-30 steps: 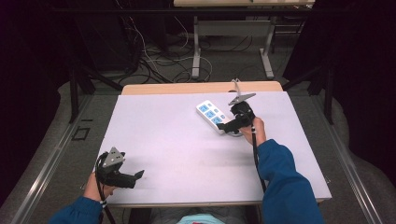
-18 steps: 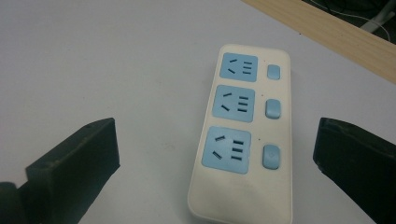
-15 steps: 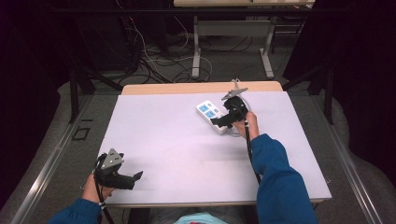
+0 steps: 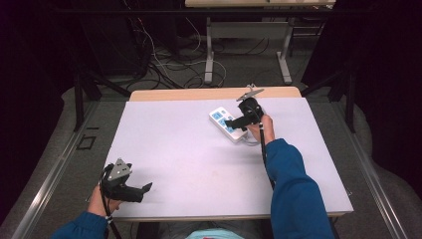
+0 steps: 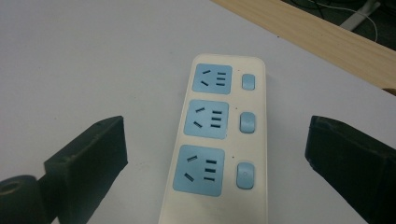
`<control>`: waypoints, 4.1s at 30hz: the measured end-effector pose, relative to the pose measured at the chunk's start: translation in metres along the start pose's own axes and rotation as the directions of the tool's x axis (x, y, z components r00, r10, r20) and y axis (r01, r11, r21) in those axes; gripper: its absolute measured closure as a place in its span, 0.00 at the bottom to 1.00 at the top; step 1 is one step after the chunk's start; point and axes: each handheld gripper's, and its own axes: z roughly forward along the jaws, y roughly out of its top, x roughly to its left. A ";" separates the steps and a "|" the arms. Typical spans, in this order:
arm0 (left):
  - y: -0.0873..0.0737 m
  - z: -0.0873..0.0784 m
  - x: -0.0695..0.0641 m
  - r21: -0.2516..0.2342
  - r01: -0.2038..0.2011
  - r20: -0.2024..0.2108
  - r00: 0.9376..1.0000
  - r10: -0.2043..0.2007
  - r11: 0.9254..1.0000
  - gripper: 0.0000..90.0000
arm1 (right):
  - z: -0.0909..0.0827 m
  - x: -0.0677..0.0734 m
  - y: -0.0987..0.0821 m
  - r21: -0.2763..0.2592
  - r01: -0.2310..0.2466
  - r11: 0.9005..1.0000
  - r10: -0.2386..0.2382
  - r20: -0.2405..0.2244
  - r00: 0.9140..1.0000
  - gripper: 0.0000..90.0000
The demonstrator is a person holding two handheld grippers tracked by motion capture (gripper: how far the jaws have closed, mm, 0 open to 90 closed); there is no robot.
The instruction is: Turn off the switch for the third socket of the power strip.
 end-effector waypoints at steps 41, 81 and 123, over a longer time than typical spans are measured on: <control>0.000 0.000 -0.001 -0.002 0.000 -0.005 1.000 0.000 1.000 0.00 | 0.036 -0.001 0.032 -0.012 -0.069 0.998 0.070 0.087 0.994 1.00; 0.000 0.002 0.000 -0.006 0.005 0.004 1.000 -0.005 1.000 0.00 | 0.086 -0.007 0.030 0.076 -0.138 0.987 0.118 0.223 0.968 1.00; -0.001 0.004 0.000 0.004 -0.003 0.008 1.000 0.003 1.000 0.00 | 0.088 -0.006 0.032 0.090 -0.136 0.987 0.111 0.241 0.964 1.00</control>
